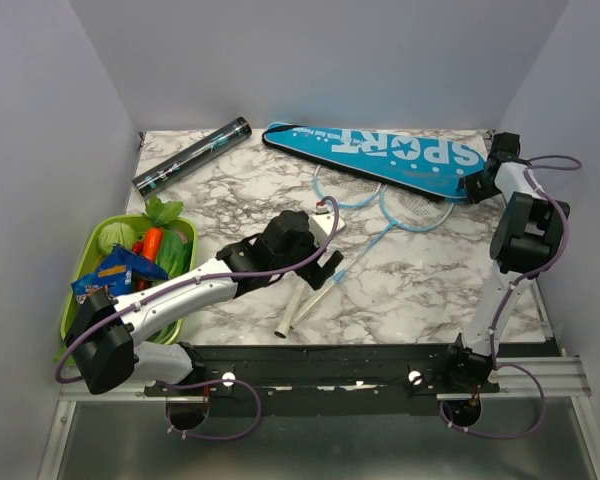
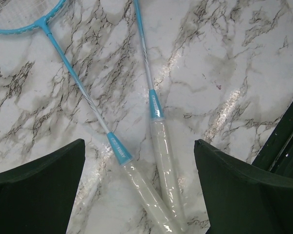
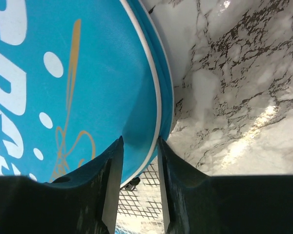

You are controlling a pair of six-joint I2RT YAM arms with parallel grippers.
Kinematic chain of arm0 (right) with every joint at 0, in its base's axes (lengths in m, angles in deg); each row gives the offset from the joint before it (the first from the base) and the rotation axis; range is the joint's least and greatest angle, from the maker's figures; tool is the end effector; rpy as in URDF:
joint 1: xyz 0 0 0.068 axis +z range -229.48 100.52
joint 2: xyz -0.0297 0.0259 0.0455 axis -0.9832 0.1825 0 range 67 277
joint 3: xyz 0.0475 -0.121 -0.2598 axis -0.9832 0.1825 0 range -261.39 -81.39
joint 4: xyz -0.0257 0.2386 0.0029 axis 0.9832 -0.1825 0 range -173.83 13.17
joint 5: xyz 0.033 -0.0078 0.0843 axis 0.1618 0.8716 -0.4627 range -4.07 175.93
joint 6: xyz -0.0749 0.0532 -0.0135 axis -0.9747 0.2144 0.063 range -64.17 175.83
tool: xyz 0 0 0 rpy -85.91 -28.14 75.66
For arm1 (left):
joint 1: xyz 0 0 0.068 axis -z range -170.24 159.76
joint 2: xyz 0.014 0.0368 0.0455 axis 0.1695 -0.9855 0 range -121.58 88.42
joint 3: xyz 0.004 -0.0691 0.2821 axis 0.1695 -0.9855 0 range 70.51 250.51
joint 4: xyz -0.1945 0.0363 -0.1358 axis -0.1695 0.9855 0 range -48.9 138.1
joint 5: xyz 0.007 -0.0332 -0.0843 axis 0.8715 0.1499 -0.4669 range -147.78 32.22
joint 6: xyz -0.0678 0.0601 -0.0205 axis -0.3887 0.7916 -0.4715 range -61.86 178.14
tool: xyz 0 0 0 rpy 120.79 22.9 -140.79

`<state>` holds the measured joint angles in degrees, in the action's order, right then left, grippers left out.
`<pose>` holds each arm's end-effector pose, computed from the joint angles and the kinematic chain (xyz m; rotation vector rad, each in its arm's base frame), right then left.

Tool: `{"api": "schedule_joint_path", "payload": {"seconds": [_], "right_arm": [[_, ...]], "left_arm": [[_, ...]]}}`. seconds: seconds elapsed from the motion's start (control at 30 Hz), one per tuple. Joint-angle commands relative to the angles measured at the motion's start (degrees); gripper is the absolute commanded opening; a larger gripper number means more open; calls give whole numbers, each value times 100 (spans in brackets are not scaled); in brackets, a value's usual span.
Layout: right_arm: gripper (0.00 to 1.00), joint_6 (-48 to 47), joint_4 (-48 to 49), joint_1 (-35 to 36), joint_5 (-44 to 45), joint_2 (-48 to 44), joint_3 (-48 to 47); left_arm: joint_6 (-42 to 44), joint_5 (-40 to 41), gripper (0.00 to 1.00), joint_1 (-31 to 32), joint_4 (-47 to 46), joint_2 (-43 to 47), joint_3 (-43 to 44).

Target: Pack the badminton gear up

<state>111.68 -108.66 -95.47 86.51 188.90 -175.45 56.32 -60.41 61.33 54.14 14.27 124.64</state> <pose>0.4545 -0.1310 0.1665 1.5465 2.1286 0.2306 0.1859 -0.2406 0.2795 0.9527 1.9901 -0.5828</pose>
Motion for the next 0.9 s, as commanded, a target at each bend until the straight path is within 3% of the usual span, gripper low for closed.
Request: {"api": "schedule_joint_path", "payload": {"seconds": [0.0, 0.23, 0.3, 0.63, 0.87], "right_arm": [[39, -84, -876, 87, 267, 403, -699], [17, -118, -1132, 157, 224, 650, -1079], [2, -136, -1167, 157, 144, 729, -1167], [1, -302, -526, 201, 39, 53, -473], [1, -602, -271, 201, -234, -1326, 159]], "left_arm": [[-72, -167, 99, 55, 76, -3, -8], [-90, -229, 99, 64, 102, -12, 10], [-90, -211, 99, 64, 102, 6, 1], [-72, -97, 98, 81, 102, 50, -8], [-28, 35, 99, 90, 23, 208, -51]]}}
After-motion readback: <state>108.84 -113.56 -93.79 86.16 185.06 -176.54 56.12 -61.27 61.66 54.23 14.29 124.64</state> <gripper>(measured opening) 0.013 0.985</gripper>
